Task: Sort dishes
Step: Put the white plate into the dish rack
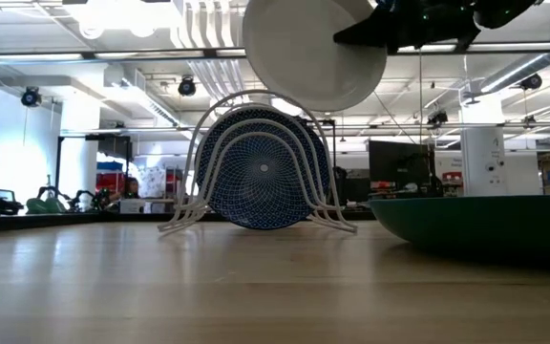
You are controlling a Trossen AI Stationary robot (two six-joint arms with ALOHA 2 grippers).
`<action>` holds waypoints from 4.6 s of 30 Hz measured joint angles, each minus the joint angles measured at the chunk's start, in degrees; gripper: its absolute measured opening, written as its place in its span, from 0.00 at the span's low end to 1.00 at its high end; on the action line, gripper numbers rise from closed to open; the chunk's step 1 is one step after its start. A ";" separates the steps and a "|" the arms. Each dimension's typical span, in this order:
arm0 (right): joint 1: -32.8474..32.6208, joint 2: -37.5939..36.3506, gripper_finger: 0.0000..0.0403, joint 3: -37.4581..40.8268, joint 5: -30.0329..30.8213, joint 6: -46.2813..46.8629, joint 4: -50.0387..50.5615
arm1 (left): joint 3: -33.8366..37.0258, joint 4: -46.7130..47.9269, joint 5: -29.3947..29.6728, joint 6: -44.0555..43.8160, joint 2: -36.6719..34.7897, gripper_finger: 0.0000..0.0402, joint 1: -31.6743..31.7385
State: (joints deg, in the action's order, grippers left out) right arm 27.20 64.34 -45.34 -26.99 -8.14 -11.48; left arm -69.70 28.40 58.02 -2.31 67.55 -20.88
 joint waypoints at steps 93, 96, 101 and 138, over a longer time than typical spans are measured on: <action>-9.70 4.14 0.14 3.96 16.69 0.72 -1.26 | 0.00 -0.03 -0.02 -1.70 0.00 0.29 -0.02; -9.99 4.72 0.14 4.13 16.64 0.73 -1.35 | -0.01 -0.04 -0.02 -1.71 0.00 0.29 -0.02; -10.36 8.63 0.14 4.16 16.66 0.86 -2.15 | 0.01 -0.04 -0.02 -1.86 0.00 0.29 -0.02; -11.21 21.15 0.14 2.54 16.45 1.67 -8.12 | 0.10 1.11 -0.07 -3.08 1.75 0.29 -0.02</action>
State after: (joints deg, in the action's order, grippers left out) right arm 15.99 85.49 -42.81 -10.53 -6.47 -19.60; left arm -69.60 29.52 57.95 -5.39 69.30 -20.91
